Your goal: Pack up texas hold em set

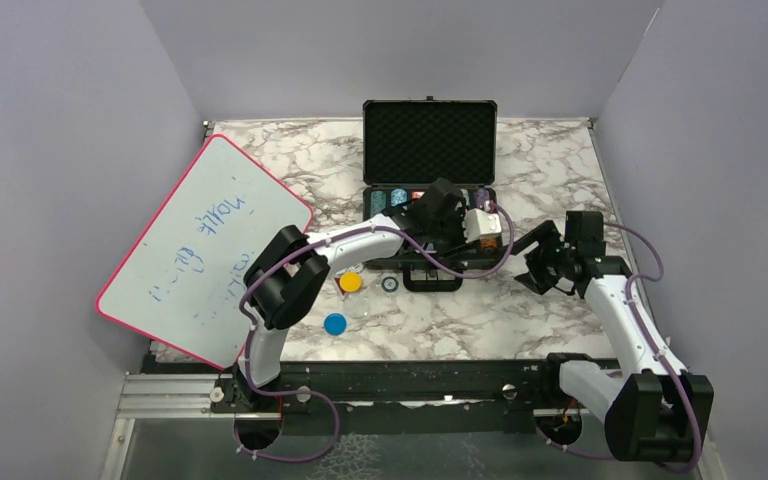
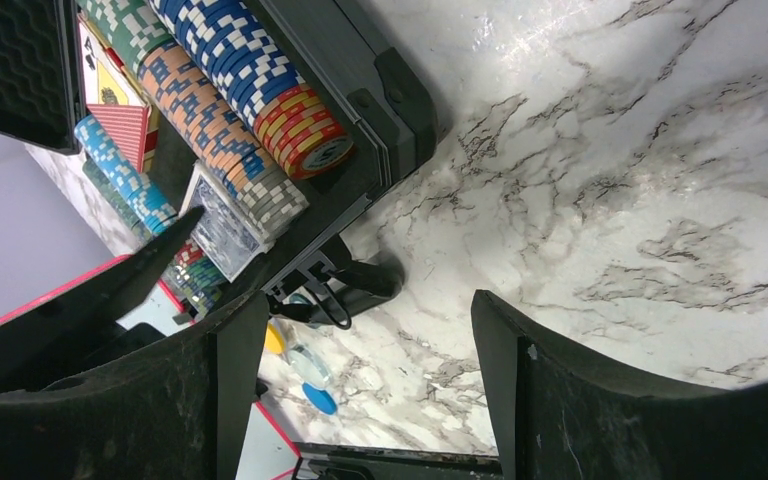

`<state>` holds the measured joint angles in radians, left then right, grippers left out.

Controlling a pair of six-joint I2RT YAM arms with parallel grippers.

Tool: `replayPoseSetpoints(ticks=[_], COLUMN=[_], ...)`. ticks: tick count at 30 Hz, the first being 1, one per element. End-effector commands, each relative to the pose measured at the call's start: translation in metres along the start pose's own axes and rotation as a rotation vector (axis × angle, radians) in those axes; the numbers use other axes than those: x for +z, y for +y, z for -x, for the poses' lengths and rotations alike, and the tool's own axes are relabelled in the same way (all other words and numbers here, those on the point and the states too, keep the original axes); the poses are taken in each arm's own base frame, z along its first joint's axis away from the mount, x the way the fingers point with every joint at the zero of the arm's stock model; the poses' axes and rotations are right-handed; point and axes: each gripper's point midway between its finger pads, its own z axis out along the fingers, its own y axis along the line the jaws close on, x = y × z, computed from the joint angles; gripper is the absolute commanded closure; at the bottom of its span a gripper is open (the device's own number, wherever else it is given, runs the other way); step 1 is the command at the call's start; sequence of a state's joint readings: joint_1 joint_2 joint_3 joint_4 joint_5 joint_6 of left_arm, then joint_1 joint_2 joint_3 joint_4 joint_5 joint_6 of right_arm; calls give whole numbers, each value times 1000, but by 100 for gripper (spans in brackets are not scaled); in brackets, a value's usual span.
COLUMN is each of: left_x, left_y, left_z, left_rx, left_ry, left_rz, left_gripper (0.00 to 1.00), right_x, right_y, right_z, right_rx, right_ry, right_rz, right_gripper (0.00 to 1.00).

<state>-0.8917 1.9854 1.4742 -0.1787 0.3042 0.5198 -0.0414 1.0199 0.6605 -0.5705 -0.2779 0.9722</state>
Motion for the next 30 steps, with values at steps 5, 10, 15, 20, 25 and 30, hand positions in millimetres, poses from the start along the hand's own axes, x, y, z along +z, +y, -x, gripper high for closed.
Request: replayPoseSetpoints(ticks=[5, 10, 15, 20, 25, 30], left_x=[-17, -31, -76, -163, -255, -329], left_y=[5, 10, 45, 95, 120, 123], left_z=[37, 50, 63, 63, 88, 100], left_rx=[-18, -89, -279, -539, -513, -532], left_ry=[-94, -152, -245, -386, -448, -497], left_rz=[-9, 9, 165, 374, 603, 789], left_gripper=[47, 47, 45, 37, 25, 8], right_x=[-2, -5, -10, -18, -16, -12], right_y=[8, 18, 27, 43, 64, 91], right_z=[2, 4, 6, -5, -39, -91], right_rx=[-62, -194, -284, -363, -460, -576], right_ry=[14, 28, 24, 12, 36, 77], right_rz=[37, 78, 115, 137, 129, 140], right_gripper=[23, 25, 27, 28, 29, 30])
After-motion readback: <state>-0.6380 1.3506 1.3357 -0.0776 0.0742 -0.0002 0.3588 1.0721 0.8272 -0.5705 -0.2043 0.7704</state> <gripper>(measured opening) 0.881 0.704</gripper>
